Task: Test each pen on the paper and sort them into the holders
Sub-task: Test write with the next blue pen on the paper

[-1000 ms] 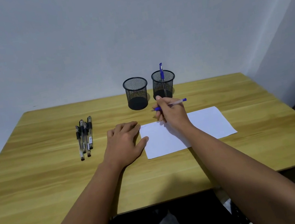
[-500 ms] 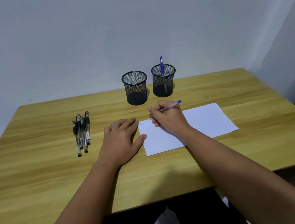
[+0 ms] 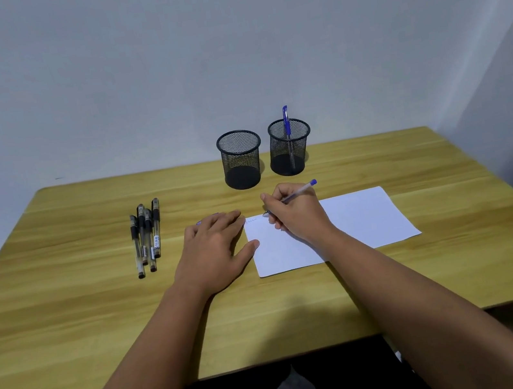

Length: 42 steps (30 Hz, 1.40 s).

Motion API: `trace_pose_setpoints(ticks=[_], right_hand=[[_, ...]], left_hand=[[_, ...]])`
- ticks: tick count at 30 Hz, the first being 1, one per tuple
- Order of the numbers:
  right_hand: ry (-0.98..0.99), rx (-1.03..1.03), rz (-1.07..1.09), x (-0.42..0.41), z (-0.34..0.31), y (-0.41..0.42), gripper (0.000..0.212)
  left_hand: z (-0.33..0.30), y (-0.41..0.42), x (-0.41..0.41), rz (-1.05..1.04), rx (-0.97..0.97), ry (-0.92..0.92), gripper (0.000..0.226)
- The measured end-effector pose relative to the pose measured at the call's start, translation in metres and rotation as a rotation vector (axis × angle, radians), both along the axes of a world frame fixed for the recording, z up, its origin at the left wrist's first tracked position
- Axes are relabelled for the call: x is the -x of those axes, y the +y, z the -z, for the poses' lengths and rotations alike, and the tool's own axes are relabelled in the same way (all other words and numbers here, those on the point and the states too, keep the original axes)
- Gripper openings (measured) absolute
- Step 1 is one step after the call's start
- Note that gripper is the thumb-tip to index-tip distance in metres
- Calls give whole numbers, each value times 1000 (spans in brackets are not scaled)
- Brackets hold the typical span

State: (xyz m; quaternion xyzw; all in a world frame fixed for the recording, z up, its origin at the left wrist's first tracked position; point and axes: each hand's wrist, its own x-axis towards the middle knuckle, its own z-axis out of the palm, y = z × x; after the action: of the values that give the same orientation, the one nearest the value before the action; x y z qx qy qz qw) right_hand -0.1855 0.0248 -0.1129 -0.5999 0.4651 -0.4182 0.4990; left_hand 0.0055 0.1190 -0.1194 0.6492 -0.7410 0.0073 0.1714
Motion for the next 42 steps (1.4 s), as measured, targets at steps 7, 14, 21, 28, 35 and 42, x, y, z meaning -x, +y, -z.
trace_pose_setpoints(ticks=[7,14,21,28,35,42], right_hand=[[27,27,-17,-2,0,0,37],[59,32,-30,-4,4,0,36],[47,63,-31,-2,0,3,37],[77,70,-1,-2,-1,4,38],[49,54,45,0,-2,4,39],[111,73,46,-2,-1,3,38]], left_hand=[[-1,-1,-1,1,-6,31,67],[-1,-1,-1,-5,-11,51,67],[-1,-1,-1,-4,-7,40,67],[0,-1,-1,-6,1,43,67],[0,0,0,-8,1,38,67],[1,0,0,-5,2,42,66]])
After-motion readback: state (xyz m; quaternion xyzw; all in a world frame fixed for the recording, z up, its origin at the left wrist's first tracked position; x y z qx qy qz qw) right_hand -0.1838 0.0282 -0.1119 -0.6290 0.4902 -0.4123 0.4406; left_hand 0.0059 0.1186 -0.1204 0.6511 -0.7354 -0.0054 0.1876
